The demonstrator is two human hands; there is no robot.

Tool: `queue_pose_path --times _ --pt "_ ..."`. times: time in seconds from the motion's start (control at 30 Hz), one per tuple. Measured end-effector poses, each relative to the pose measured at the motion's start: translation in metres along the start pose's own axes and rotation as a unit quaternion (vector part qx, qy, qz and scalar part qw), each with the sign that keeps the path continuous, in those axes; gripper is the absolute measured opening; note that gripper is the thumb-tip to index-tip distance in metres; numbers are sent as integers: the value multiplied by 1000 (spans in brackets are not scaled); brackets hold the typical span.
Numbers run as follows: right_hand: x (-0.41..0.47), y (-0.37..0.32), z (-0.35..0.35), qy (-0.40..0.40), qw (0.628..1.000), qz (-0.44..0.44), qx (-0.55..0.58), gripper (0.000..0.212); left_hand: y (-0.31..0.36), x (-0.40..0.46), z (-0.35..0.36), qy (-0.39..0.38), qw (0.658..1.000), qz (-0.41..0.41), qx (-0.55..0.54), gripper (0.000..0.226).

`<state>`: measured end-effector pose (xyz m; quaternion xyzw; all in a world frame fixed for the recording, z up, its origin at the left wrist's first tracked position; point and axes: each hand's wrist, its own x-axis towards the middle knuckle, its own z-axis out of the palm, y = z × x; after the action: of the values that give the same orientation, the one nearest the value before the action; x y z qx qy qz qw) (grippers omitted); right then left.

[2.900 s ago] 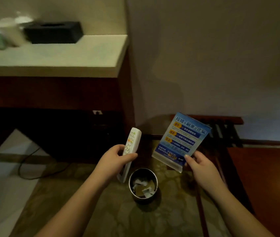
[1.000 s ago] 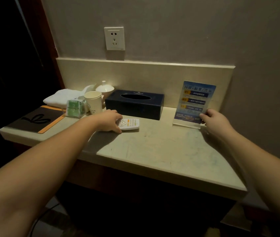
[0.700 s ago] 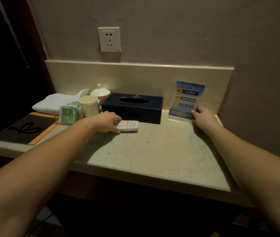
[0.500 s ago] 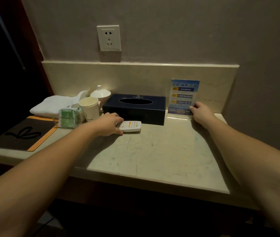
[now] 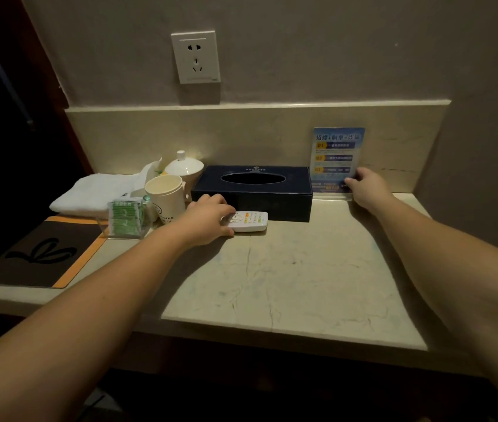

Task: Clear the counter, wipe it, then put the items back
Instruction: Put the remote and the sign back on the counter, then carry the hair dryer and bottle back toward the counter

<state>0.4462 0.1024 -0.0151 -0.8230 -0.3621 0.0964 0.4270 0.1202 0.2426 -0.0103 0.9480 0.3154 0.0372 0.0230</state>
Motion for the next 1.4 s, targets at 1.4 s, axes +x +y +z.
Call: queue_pose_path --times 1.4 --pt "-516 258 -264 69 974 173 -130 26 506 -166 101 -52 879 302 -365 9"
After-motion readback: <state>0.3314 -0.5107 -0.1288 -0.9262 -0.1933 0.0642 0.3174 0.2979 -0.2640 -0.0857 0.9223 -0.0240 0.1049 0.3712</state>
